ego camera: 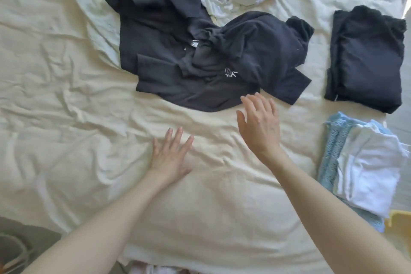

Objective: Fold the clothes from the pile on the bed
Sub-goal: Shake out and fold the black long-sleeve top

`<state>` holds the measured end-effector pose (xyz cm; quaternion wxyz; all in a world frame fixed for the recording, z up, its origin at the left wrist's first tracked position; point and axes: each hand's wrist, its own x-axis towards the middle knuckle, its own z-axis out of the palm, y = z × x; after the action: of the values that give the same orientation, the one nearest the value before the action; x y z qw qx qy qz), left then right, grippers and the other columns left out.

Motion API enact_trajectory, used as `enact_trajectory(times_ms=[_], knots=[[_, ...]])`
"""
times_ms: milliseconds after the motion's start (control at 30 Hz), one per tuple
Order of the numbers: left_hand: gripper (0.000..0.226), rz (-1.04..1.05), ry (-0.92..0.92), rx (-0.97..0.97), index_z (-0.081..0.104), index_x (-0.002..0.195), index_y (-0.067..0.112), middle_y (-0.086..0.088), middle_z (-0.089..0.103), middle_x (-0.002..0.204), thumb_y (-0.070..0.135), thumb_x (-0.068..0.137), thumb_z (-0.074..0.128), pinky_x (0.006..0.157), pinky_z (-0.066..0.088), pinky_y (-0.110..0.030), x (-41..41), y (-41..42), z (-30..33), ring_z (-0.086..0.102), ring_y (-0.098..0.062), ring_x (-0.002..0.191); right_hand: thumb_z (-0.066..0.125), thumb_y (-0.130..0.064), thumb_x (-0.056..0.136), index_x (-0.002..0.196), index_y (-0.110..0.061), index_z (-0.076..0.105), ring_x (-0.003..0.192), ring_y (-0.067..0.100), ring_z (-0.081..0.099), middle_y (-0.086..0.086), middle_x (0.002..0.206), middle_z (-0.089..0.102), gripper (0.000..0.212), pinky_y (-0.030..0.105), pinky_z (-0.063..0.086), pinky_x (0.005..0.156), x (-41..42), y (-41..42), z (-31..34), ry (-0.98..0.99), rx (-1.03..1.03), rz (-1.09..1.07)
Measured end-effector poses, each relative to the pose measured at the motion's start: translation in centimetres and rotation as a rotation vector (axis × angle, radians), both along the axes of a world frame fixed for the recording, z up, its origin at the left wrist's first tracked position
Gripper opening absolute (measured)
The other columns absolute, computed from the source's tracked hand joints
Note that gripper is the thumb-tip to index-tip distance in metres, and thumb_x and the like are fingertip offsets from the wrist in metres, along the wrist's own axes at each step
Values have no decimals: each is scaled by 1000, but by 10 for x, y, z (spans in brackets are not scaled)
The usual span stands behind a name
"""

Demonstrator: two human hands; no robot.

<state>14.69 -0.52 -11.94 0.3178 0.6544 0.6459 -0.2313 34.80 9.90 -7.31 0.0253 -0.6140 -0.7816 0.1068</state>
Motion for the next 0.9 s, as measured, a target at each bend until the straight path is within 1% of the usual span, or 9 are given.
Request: enact_trajectory(times_ms=[100, 200, 333, 567, 633, 700, 800, 833, 900], knots=[[95, -25, -3, -38, -15, 147, 38, -1, -28, 154, 57, 84, 54, 110, -7, -59, -2, 7, -22, -25, -25, 142, 61, -26, 87, 127, -6, 55, 118, 31, 51, 11, 125, 57, 45, 45, 34, 100, -10, 40, -12, -19, 147, -35], [98, -29, -5, -55, -17, 145, 39, 0, -29, 154, 57, 82, 56, 110, -6, -60, -3, 12, -35, -24, -24, 142, 60, -33, 87, 134, -10, 45, 116, 31, 47, 11, 130, 50, 55, 43, 32, 94, -16, 76, -24, -151, 105, -30], [98, -19, 6, -65, -19, 144, 40, 1, -29, 154, 58, 83, 55, 110, -4, -60, -3, 14, -40, -24, -23, 142, 41, -23, 96, 120, -13, 58, 115, 27, 43, 5, 126, 51, 31, 36, 26, 91, -16, 103, -36, -191, 86, -90], [96, -30, -18, -121, -17, 145, 40, 2, -30, 153, 57, 84, 55, 111, -3, -60, -5, 21, -30, -24, -22, 142, 51, -9, 94, 104, -3, 65, 96, 26, 57, 8, 102, 67, 18, 31, 39, 84, -11, 63, -7, 420, 53, -292], [90, -15, -60, -177, -11, 148, 38, 2, -26, 155, 51, 87, 54, 112, 0, -59, -8, 28, -18, -21, -22, 143, 52, -8, 94, 104, -4, 64, 88, 17, 56, 3, 96, 65, 16, 22, 41, 78, -7, 44, 9, 555, -18, -364], [80, 11, -111, -191, 1, 151, 31, -2, -16, 158, 42, 91, 54, 115, 9, -56, -11, 37, 1, -10, -23, 146, 52, -5, 93, 100, -6, 62, 79, 7, 53, -7, 87, 60, 12, 11, 37, 70, -2, 27, 29, 651, -71, -377], [72, 221, -291, -22, 19, 150, 19, -7, 9, 158, 32, 91, 58, 114, 22, -41, -8, 44, 47, 16, -24, 144, 51, -2, 93, 95, -8, 60, 73, -9, 55, -17, 78, 54, 12, 4, 38, 64, 1, 12, 66, 746, -131, -337], [70, 293, -371, 67, 21, 149, 19, -5, 14, 158, 29, 91, 59, 113, 23, -35, -5, 45, 66, 21, -22, 142, 50, -1, 93, 93, -9, 60, 71, -8, 57, -14, 77, 56, 12, 6, 41, 62, 1, 11, 82, 795, -169, -343], [69, 374, -509, 250, 22, 149, 23, 1, 15, 157, 25, 91, 60, 111, 22, -27, 0, 50, 107, 20, -15, 143, 48, -2, 94, 89, -11, 58, 74, 13, 64, -2, 77, 58, 15, 27, 54, 64, -1, 11, 115, 905, -263, -364]])
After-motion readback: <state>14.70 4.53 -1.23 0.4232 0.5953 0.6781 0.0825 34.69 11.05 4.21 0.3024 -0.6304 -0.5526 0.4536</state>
